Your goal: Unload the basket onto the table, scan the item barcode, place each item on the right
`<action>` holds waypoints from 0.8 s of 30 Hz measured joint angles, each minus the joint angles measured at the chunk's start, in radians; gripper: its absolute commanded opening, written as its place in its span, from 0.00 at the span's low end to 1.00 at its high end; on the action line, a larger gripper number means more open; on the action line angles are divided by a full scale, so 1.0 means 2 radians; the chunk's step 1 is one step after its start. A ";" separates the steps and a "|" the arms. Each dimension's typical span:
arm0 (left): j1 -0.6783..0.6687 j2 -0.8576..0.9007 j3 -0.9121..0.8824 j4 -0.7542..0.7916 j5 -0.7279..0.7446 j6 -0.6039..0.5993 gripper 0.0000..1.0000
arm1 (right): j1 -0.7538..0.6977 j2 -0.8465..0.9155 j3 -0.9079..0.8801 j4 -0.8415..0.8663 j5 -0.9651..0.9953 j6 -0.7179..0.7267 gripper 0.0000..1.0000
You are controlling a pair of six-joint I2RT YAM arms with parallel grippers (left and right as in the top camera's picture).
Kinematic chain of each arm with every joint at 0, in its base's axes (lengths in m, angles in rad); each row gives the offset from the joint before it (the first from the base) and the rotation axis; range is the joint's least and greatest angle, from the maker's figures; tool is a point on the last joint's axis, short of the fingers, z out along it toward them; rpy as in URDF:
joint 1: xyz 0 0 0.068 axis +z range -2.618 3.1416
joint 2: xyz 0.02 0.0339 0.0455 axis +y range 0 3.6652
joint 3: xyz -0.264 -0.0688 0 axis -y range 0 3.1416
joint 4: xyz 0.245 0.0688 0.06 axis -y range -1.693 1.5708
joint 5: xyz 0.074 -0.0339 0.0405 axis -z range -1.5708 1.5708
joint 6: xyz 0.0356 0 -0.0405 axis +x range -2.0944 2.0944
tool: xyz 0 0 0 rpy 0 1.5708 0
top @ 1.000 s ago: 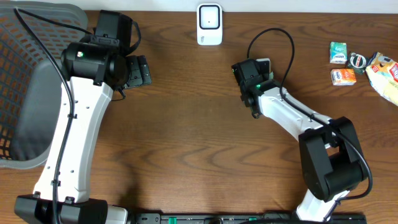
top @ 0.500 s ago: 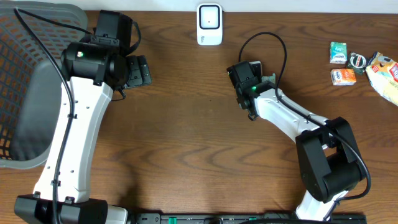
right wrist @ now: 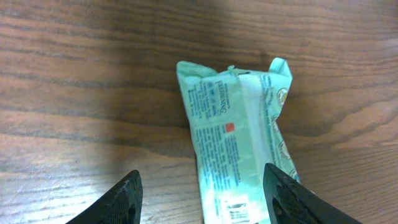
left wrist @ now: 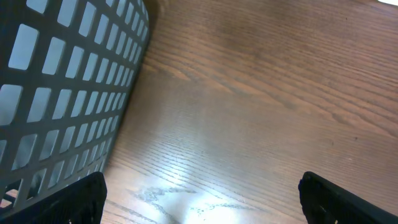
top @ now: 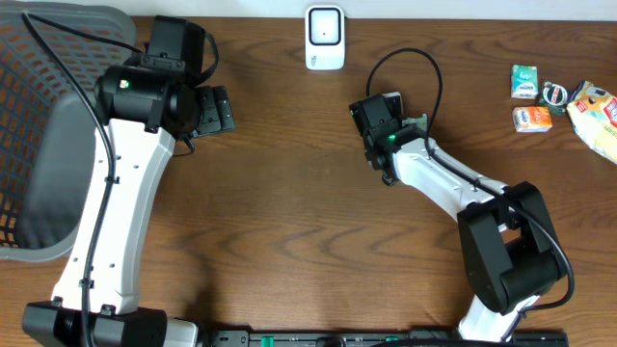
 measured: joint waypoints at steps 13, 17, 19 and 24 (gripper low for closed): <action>0.000 0.000 0.000 0.000 0.000 0.000 0.98 | -0.155 0.000 0.000 0.011 -0.204 0.002 0.66; 0.000 0.000 0.000 0.000 0.000 0.000 0.98 | -0.209 0.000 0.002 0.014 -0.345 -0.011 0.67; 0.000 0.000 0.000 0.000 0.000 0.000 0.98 | -0.233 0.000 0.004 0.023 -0.415 -0.014 0.66; 0.000 0.000 0.000 0.000 0.000 0.000 0.98 | -0.271 0.000 0.007 0.025 -0.510 -0.017 0.66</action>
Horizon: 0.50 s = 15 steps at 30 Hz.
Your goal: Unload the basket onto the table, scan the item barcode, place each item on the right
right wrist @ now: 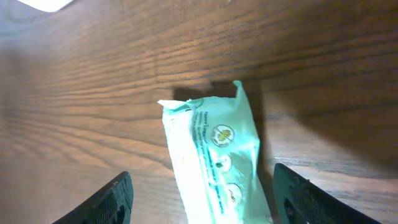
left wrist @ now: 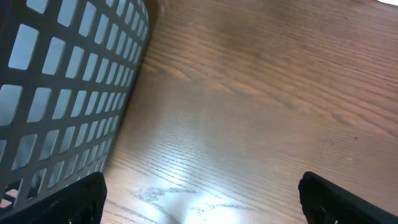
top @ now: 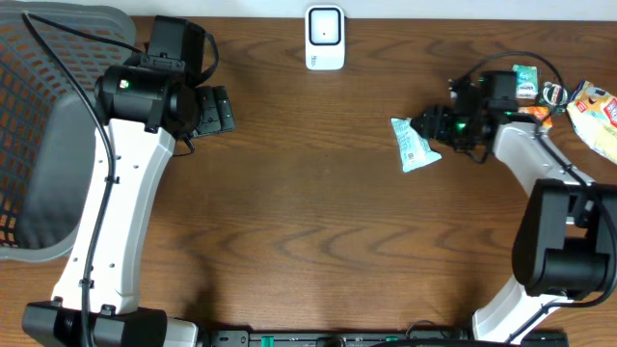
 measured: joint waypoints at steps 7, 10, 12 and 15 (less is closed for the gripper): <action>0.000 0.000 0.000 0.000 0.000 0.000 0.98 | -0.014 0.019 0.000 0.000 -0.043 -0.003 0.60; 0.000 0.000 0.000 0.000 0.000 0.000 0.98 | -0.013 0.050 0.000 0.005 -0.051 -0.006 0.53; 0.000 0.000 0.000 0.000 0.000 0.000 0.97 | -0.014 0.070 0.001 0.012 -0.070 -0.004 0.48; 0.000 0.000 0.000 0.000 0.000 0.000 0.98 | -0.014 0.075 0.003 0.019 -0.076 -0.005 0.34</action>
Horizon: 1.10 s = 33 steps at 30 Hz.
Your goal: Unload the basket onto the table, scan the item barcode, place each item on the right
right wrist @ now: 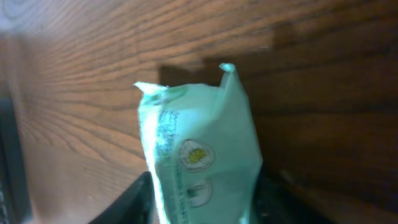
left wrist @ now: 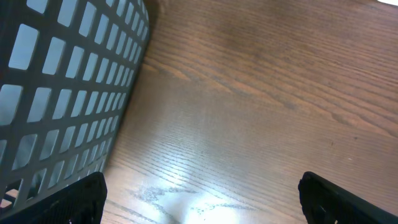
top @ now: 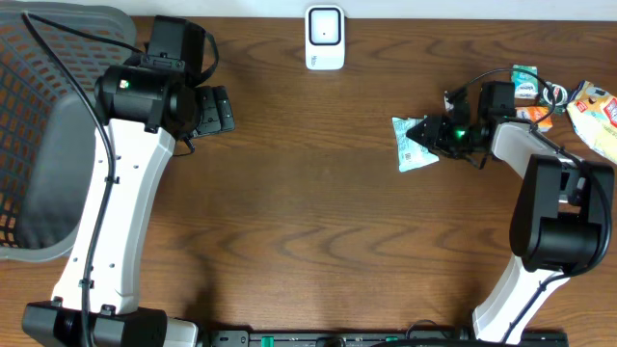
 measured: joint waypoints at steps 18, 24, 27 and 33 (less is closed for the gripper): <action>0.000 0.000 0.000 0.000 0.000 0.000 0.98 | 0.001 0.011 0.004 0.037 -0.055 0.008 0.01; 0.000 0.000 0.000 0.000 0.000 0.000 0.98 | 0.029 -0.033 0.005 0.006 0.040 0.019 0.02; 0.000 0.000 0.000 0.000 0.000 0.000 0.98 | 0.071 -0.080 0.006 -0.020 0.155 0.024 0.01; 0.000 0.000 0.000 0.000 0.000 0.000 0.98 | 0.181 -0.119 0.015 -0.047 0.427 0.024 0.01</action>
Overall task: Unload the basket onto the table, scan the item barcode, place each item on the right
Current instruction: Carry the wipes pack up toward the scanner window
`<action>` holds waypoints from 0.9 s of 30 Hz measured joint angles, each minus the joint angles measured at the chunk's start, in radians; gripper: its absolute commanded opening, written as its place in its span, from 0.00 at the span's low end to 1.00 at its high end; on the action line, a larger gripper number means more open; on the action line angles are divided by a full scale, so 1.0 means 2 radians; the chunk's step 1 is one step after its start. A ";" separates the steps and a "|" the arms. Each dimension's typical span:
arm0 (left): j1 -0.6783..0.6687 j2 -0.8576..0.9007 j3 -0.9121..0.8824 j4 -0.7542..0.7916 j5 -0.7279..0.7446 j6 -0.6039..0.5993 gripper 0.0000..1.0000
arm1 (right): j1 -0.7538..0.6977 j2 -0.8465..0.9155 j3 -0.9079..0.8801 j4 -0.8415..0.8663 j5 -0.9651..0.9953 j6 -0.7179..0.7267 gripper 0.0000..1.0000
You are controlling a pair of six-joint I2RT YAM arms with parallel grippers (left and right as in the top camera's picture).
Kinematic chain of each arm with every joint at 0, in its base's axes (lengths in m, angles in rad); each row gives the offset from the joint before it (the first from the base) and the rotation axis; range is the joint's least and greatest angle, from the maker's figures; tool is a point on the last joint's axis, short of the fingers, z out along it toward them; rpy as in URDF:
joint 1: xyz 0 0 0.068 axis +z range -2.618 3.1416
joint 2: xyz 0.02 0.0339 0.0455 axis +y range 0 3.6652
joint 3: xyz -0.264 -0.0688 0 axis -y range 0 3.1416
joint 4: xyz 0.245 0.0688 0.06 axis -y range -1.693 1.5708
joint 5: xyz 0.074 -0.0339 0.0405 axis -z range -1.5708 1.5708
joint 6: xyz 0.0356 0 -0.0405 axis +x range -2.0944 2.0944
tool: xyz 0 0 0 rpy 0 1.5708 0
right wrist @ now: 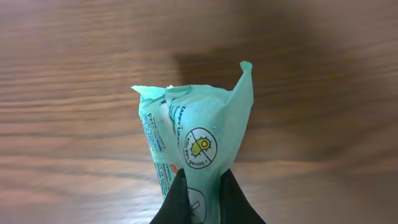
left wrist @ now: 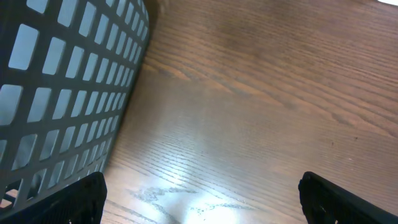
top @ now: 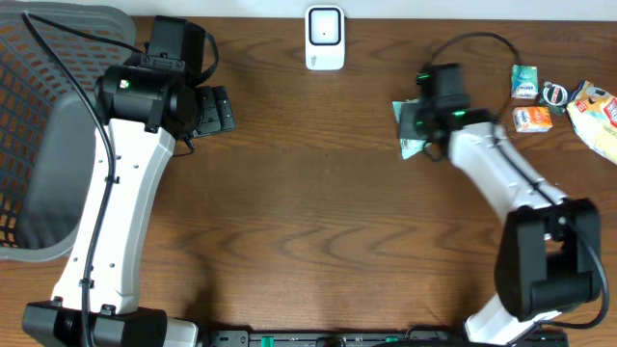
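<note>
A mint-green wipes packet (right wrist: pixel 200 134) is pinched at its lower end between the fingers of my right gripper (right wrist: pixel 202 202), which is shut on it; it stands up off the wooden table (right wrist: pixel 74 74). In the overhead view the right gripper (top: pixel 421 123) holds the packet (top: pixel 409 128) right of centre, near the far edge. The white barcode scanner (top: pixel 325 39) stands at the far edge, to the packet's left. My left gripper (left wrist: pixel 202 202) is open and empty over bare wood, seen from overhead (top: pixel 214 109) at the far left.
A dark mesh basket (top: pixel 53 125) fills the left end of the table, its wall (left wrist: pixel 62 81) next to the left gripper. Several small packets lie at the far right: a green one (top: pixel 523 81), an orange one (top: pixel 531 119) and a yellow bag (top: pixel 598 111).
The right gripper, whose fingers stood round the packet from its right side, is now shut on it. Arm and packet now sit slightly farther back. The left arm is unchanged.
At first the right gripper hung open over the packet lying flat on the table. Then it was open at the packet's right end, then with its fingers round that end. Now it grips the packet. The left arm stayed still by the basket throughout.
</note>
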 measured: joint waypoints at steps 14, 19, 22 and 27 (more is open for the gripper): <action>0.000 0.000 0.000 0.000 0.000 0.000 0.98 | 0.137 0.115 0.000 0.000 0.322 0.002 0.31; 0.000 0.000 0.000 0.000 0.000 0.000 0.98 | 0.177 0.115 0.004 -0.001 0.311 -0.001 0.62; 0.000 0.000 0.000 0.000 0.000 0.000 0.98 | 0.197 0.115 0.023 -0.014 0.287 0.006 0.64; 0.000 0.000 0.000 0.000 0.000 0.000 0.98 | 0.205 0.115 0.097 -0.075 0.250 0.026 0.69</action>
